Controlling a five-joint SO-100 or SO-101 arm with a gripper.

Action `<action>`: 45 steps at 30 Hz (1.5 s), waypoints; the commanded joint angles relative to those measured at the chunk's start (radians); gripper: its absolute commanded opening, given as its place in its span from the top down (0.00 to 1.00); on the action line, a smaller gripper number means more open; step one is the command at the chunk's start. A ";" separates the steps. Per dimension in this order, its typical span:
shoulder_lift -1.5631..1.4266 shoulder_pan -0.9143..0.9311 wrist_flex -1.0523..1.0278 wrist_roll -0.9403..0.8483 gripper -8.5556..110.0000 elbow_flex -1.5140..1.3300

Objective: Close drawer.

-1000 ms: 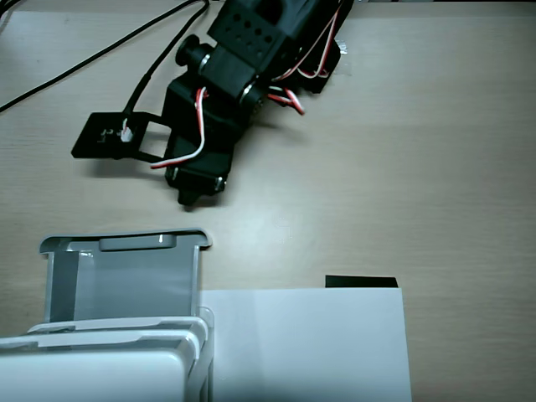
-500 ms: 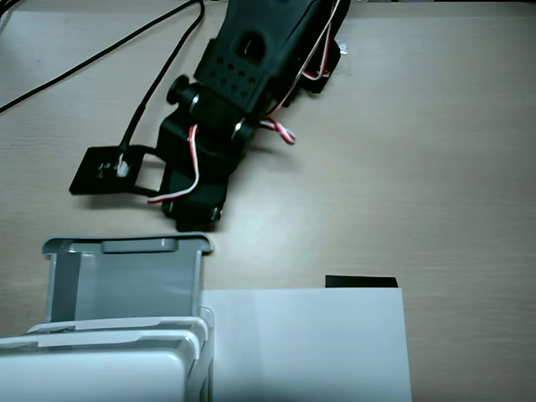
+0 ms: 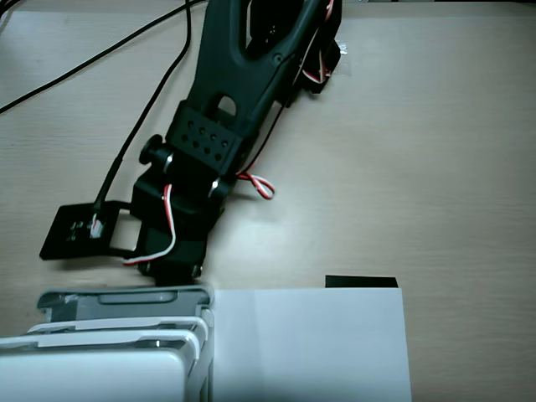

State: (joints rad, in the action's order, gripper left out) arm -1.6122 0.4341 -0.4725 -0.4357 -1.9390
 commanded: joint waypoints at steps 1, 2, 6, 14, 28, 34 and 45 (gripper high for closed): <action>0.014 -0.026 0.017 0.003 0.93 0.101; 0.023 -0.031 0.017 0.009 0.93 0.115; 0.063 -0.051 0.017 0.018 0.93 0.176; 0.104 -0.064 -0.008 0.008 0.93 0.238; -0.069 -0.021 -0.046 -0.003 0.93 0.044; -0.107 -0.009 -0.048 -0.009 0.93 -0.012; -0.170 0.017 -0.067 -0.008 0.93 -0.072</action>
State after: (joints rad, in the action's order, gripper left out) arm -1.7334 0.4449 -0.5369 -0.4387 -2.0126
